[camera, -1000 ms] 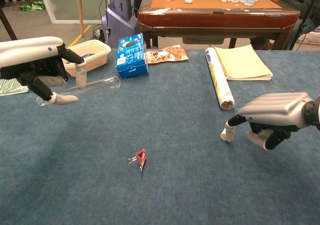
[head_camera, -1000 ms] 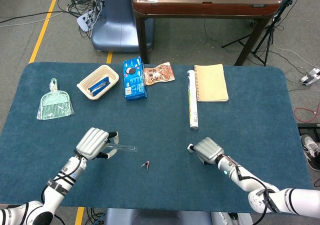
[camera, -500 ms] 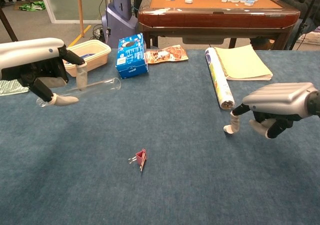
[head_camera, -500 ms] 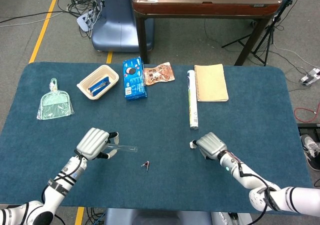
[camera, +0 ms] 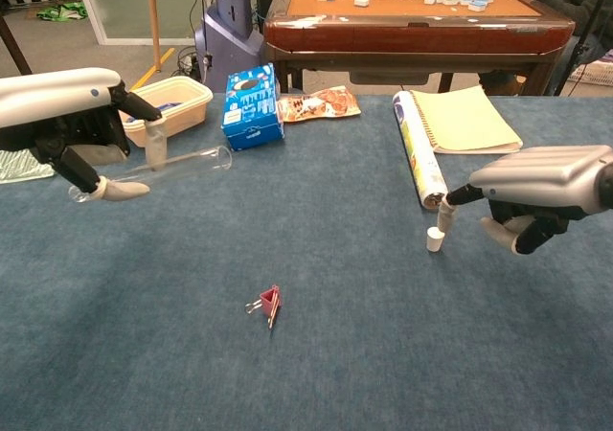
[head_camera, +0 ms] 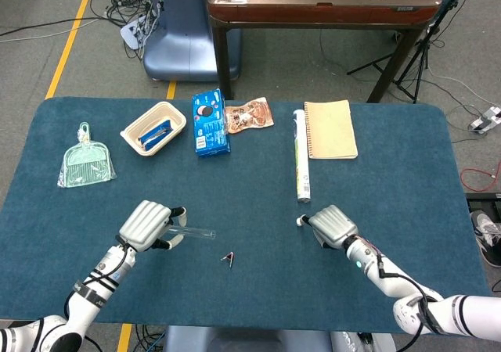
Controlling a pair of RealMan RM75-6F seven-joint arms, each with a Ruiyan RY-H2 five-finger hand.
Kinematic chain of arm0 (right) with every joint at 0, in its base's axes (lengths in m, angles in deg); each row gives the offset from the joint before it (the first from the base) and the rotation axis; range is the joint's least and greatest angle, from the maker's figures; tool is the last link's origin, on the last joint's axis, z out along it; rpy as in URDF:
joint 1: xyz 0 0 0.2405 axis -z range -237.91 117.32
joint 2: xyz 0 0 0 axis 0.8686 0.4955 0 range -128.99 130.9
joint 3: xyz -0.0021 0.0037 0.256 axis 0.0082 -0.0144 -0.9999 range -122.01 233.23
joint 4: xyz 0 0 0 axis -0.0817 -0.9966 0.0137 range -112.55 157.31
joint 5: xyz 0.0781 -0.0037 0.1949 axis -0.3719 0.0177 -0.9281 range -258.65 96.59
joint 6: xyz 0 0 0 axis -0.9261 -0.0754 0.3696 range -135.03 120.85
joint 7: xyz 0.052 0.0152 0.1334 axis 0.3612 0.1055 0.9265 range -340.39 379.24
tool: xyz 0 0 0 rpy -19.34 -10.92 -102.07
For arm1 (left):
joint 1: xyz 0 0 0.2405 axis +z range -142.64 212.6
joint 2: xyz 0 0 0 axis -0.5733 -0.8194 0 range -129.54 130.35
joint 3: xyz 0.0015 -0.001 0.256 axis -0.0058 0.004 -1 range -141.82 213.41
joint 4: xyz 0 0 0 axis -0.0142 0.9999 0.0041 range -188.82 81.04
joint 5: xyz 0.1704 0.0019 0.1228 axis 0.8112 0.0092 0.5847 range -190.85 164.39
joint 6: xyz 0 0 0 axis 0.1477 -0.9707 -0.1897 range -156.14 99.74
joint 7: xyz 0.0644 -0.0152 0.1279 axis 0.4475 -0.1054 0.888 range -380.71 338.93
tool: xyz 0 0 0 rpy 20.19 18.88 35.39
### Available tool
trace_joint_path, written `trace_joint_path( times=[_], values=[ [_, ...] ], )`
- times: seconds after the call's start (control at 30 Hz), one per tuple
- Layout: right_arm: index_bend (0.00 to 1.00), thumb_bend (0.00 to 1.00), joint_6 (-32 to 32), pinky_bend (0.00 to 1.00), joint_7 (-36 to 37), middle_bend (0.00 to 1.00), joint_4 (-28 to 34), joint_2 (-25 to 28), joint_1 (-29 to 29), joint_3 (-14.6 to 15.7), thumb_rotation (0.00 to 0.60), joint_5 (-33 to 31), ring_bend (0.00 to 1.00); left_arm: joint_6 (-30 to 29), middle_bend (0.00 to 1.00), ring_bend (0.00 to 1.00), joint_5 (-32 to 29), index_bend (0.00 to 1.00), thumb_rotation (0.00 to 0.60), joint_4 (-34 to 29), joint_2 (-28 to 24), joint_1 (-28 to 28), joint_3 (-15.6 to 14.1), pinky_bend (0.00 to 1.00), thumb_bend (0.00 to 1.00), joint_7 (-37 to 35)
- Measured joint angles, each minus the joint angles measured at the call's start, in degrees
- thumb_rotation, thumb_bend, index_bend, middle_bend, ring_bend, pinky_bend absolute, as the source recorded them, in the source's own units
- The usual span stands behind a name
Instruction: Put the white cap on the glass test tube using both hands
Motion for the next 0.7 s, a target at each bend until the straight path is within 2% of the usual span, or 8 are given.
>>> trace_joint_path(
  times=[0.07,0.13,0.2,0.27,0.7],
  values=[
    [0.28,0.85,-1.2,1.00,0.7,1.00,0.5,0.6,0.4,-0.3,0.600,0.9,1.00,0.0,1.00,0.99,0.0,0.63,0.600,0.0,0.0,0.1,0.0,1.00,0.26,0.0],
    [0.30,0.63,-2.4,1.00,1.2,1.00,0.4,0.5,0.8,-0.8,0.600,1.5,1.00,0.0,1.00,0.99,0.1,0.63,0.600,-0.2,-0.1,0.1,0.0,1.00,0.26,0.0],
    [0.34,0.49,-3.8,1.00,1.7,1.00,-0.5,0.1,1.2,-1.3,0.600,2.1,1.00,0.0,1.00,0.99,0.1,0.63,0.600,-0.3,-0.1,0.2,0.0,1.00,0.26,0.0],
    [0.37,0.41,-4.4,1.00,2.1,1.00,-1.8,-0.9,1.5,-1.7,0.600,2.4,1.00,0.0,1.00,0.99,0.1,0.63,0.600,-0.4,-0.3,0.2,0.0,1.00,0.26,0.0],
    [0.43,0.39,-2.0,1.00,2.6,1.00,-9.4,-7.4,0.7,-2.6,0.600,1.4,1.00,0.4,1.00,0.99,-0.7,0.63,0.600,-0.4,-0.4,0.3,0.1,1.00,0.26,0.3]
  ],
)
